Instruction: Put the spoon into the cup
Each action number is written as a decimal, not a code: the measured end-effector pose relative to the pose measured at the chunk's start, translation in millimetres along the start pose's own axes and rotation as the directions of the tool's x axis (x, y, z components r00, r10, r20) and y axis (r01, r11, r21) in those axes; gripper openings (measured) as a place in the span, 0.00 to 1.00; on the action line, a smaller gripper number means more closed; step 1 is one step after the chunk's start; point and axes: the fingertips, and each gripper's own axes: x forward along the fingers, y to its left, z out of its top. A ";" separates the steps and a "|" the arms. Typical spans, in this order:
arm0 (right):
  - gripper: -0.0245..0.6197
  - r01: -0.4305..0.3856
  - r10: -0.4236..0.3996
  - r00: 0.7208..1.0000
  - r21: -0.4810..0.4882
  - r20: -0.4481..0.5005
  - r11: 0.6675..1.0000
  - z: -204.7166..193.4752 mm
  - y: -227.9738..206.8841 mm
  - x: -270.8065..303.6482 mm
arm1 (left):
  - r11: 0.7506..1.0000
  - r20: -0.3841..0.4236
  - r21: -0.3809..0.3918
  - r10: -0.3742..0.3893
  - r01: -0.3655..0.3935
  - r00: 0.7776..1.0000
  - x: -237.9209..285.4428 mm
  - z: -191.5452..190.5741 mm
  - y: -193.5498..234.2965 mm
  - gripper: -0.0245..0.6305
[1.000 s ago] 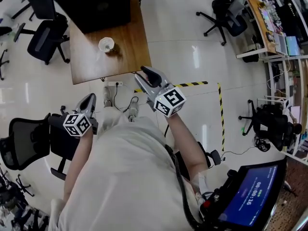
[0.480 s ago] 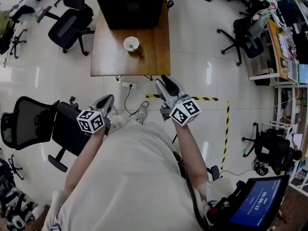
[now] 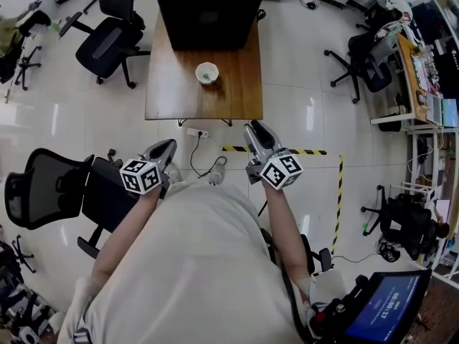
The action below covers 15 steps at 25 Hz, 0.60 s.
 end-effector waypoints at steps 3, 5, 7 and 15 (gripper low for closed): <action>0.21 0.015 -0.015 1.000 0.013 -0.010 1.000 -5.7 -2.9 2.1 | 1.000 0.007 -0.003 0.002 -0.002 1.000 0.4 8.9 9.1 0.04; 0.20 0.026 -0.025 1.000 0.006 -0.012 1.000 -6.7 -3.1 4.8 | 1.000 0.018 -0.004 -0.003 0.003 1.000 0.9 18.3 16.7 0.04; 0.19 0.051 -0.052 0.998 -0.018 -0.023 0.999 -9.0 -6.4 8.6 | 1.000 0.029 -0.001 -0.013 0.013 1.000 0.5 28.7 23.9 0.04; 0.19 0.203 -0.206 0.977 -0.048 -0.057 0.978 -17.9 -32.3 22.4 | 0.998 0.035 0.033 -0.047 0.046 0.998 -3.1 48.8 40.0 0.04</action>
